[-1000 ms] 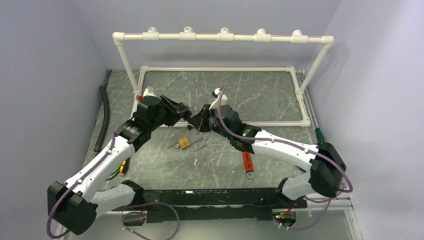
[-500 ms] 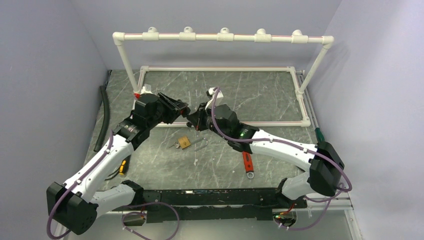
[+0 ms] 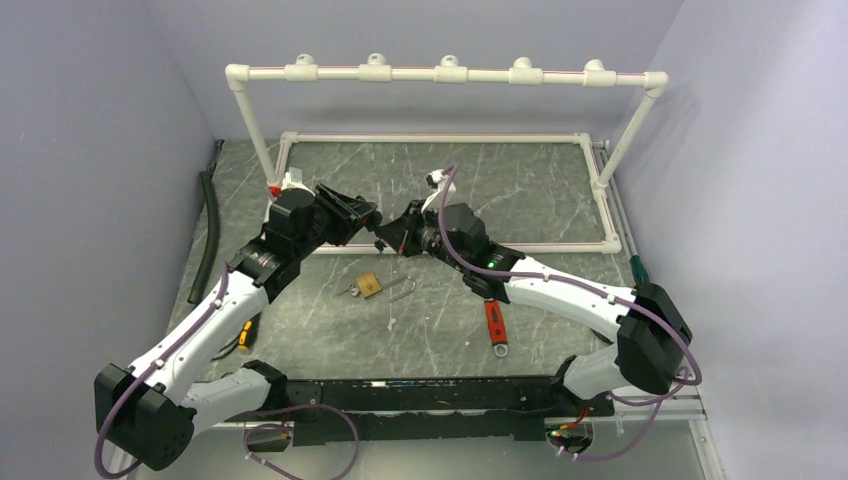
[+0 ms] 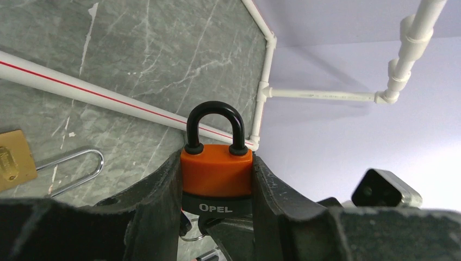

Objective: Unlock with the key

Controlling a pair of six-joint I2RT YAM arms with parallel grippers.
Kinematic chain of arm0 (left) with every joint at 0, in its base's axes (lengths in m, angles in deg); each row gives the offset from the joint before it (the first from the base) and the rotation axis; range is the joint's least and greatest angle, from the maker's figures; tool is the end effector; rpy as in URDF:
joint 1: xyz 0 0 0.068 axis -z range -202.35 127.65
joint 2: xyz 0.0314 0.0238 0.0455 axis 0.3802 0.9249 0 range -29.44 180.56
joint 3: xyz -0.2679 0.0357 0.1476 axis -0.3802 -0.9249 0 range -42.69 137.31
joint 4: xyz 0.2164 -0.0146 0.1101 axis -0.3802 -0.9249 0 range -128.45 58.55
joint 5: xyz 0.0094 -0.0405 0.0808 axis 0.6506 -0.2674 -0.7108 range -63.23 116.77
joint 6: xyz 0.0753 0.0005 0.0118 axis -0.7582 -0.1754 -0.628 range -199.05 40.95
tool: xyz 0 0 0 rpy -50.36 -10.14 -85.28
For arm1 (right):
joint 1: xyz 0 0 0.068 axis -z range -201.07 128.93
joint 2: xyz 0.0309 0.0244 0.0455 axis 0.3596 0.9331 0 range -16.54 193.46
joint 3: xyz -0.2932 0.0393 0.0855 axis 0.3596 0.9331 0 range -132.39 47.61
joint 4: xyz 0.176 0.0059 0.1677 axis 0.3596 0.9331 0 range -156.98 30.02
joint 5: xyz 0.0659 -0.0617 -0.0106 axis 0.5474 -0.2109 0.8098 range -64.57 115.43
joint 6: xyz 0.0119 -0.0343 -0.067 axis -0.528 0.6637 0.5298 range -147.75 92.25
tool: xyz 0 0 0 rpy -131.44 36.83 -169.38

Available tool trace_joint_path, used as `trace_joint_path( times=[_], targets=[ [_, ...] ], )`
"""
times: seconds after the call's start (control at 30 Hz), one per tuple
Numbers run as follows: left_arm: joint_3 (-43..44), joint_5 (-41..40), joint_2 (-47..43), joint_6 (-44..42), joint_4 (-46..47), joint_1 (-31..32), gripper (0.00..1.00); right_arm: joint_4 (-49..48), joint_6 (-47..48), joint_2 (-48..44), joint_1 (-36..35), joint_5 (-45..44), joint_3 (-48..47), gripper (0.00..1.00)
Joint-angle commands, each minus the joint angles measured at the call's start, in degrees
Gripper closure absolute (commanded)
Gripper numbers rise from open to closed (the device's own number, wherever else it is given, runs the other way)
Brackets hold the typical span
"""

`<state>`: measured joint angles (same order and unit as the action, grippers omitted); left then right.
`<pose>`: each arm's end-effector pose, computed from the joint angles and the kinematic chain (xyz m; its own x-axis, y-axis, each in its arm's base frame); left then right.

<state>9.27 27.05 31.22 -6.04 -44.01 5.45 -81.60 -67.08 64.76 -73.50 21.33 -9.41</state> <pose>0.2069 -0.1094 0.3502 -0.5436 -0.7946 -0.2706 -0.1694 0.4196 -0.8918 0.2117 0.2676 0.3490 -0.5529 0.3180 -0.7702 -0.5133 0.5981 0.6155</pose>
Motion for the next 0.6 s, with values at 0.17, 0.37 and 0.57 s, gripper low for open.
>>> trace_joint_path(
  times=[0.17, 0.37, 0.57],
  targets=[
    [-3.27, 16.54, -5.78, 1.17, 5.47, 3.37, 1.00, -16.59, -10.11, -3.64, 7.52, 1.98, 2.89, 1.00],
    [-3.18, 16.43, -6.40, 0.33, 5.70, 3.41, 1.00, -17.31, -11.54, -4.54, 8.21, 4.27, 3.31, 1.00],
    [-3.40, 16.25, -6.76, 0.09, 5.79, 3.50, 1.00, -17.21, -11.82, -4.67, 8.31, 4.26, 3.46, 1.00]
  ],
)
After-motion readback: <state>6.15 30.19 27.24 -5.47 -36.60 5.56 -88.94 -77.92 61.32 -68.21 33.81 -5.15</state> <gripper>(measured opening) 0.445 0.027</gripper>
